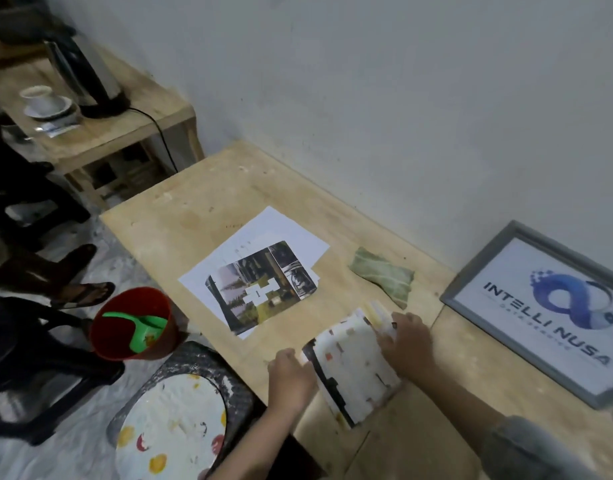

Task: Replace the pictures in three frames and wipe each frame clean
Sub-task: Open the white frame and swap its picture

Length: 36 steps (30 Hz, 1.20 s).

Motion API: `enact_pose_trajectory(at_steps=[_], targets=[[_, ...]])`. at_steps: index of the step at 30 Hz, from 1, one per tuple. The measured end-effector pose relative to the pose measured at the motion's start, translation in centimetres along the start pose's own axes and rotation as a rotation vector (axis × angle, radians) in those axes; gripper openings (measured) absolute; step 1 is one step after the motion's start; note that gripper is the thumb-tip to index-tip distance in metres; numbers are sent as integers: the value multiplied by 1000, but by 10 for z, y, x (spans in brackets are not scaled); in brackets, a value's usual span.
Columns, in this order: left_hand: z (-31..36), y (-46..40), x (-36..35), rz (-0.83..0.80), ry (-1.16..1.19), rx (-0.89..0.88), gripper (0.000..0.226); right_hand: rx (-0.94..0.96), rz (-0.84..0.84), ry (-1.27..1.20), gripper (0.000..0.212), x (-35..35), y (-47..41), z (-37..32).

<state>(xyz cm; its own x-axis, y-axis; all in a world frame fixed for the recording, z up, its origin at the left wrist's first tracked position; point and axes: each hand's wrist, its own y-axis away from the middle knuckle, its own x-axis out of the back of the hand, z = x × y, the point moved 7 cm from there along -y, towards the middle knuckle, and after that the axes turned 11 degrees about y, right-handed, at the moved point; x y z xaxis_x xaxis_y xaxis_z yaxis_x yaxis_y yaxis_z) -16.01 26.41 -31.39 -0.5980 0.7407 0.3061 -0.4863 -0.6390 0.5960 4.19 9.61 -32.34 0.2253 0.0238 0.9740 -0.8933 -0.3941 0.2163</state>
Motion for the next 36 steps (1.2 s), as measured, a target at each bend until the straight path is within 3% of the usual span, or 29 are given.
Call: enact_pose_trajectory(at_steps=[2,8,11,17,23,26,29,31,34,36], targets=[[-3,14,-16,2,1,-5,5,9,-13,-15,54,-1,13,15],[-7,22,-40,85,-67,-23,23,130,-31,-119,56,-15,31,22],[-7,23,-43,137,17,3,19,188,40,-120,55,-8,39,17],[-9,21,-60,86,68,64,26,193,-89,-128,57,-13,46,18],[5,30,-53,11,78,-118,7,47,-135,-589,74,1,42,42],[12,40,-51,-112,240,-124,6,-8,-144,-758,49,13,39,61],[14,41,-50,-155,293,-102,28,-64,-132,-812,13,19,41,74],[19,43,-57,-145,283,-119,39,-124,-84,-832,9,24,49,89],[25,52,-74,-67,280,-177,30,-242,14,-829,12,31,77,120],[29,67,-100,-107,224,-219,24,-358,108,-844,14,30,111,151]])
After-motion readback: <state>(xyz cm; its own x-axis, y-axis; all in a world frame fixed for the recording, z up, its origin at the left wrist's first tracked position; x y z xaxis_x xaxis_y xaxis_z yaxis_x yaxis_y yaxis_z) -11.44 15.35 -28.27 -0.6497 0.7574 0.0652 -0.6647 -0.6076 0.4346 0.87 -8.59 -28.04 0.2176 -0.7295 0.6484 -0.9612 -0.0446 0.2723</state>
